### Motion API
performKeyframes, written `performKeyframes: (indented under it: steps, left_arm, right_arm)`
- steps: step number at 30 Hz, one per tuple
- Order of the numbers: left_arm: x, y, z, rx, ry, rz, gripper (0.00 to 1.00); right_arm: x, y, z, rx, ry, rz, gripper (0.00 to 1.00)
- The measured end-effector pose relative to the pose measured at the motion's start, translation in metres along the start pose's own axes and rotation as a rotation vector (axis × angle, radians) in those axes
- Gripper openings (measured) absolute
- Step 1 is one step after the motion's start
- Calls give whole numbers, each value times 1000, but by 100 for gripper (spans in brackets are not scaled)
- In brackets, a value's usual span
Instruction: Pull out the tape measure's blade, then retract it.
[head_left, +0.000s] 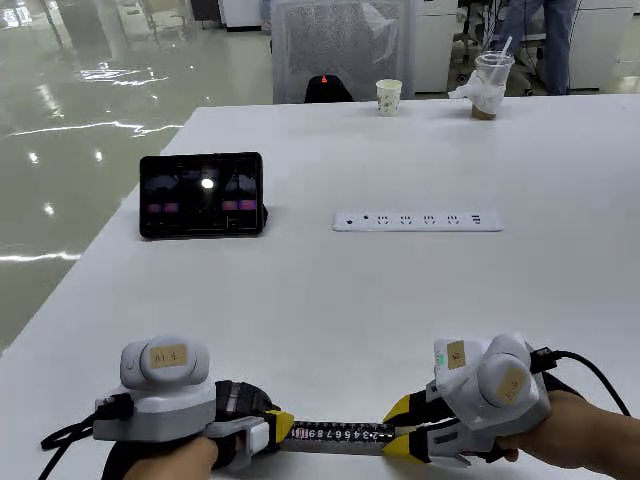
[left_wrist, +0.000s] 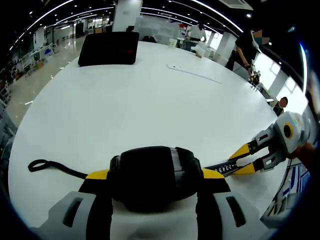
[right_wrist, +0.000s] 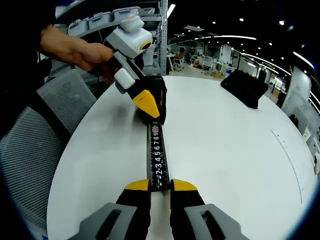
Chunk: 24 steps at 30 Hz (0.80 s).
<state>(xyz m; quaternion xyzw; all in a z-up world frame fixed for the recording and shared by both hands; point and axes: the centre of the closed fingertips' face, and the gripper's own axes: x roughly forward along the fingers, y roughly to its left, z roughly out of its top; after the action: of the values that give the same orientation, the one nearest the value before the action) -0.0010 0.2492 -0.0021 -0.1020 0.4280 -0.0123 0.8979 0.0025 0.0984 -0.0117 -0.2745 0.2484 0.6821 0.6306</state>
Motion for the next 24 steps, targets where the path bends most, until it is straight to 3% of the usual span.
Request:
performKeyframes:
  steps: [24]
  left_arm:
    - [1,1,0,-12,5,-17,63]
  right_arm:
    - [26,3,25,-14,-29,31,11]
